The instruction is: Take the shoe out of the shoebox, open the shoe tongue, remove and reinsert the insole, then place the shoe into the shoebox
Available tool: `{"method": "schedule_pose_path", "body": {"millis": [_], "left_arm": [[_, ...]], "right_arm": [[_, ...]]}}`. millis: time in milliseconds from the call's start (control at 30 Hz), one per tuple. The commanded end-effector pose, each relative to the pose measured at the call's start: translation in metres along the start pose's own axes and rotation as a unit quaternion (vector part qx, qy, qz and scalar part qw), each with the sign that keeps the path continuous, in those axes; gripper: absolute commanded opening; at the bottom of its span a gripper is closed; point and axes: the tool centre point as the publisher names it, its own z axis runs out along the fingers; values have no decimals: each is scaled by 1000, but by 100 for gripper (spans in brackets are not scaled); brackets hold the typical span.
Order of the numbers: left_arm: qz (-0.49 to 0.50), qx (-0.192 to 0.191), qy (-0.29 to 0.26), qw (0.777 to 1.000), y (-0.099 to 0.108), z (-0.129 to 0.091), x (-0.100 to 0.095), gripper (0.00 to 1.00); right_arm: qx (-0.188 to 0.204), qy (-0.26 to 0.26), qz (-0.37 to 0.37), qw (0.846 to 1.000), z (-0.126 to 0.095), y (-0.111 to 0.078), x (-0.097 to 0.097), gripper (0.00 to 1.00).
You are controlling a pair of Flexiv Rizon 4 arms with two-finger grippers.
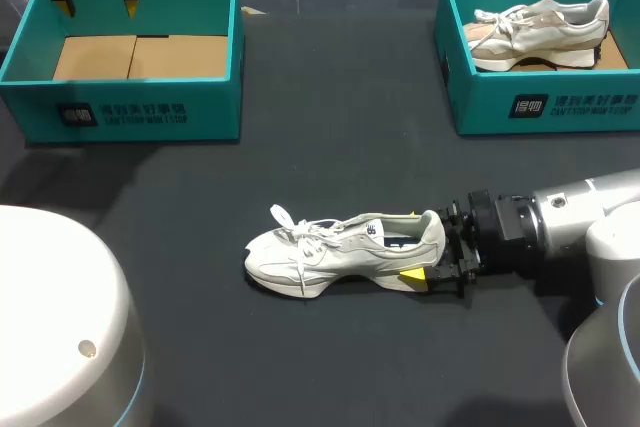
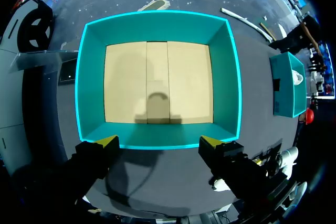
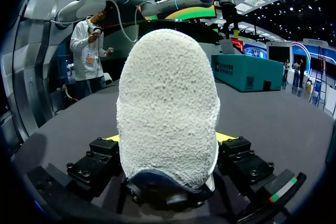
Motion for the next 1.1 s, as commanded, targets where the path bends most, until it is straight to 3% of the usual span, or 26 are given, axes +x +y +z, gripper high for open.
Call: {"method": "schedule_pose_path", "body": {"millis": [33, 933, 1100], "left_arm": [[0, 0, 0, 1000, 0, 0, 0, 100], [0, 0, 0, 1000, 0, 0, 0, 100], [-2, 9, -5, 1000, 27, -3, 34, 100]], "right_arm": [[7, -3, -1, 1000, 3, 2, 3, 0], [5, 2, 1, 1000, 3, 2, 5, 0], [5, 2, 1, 1000, 3, 2, 5, 0]]}}
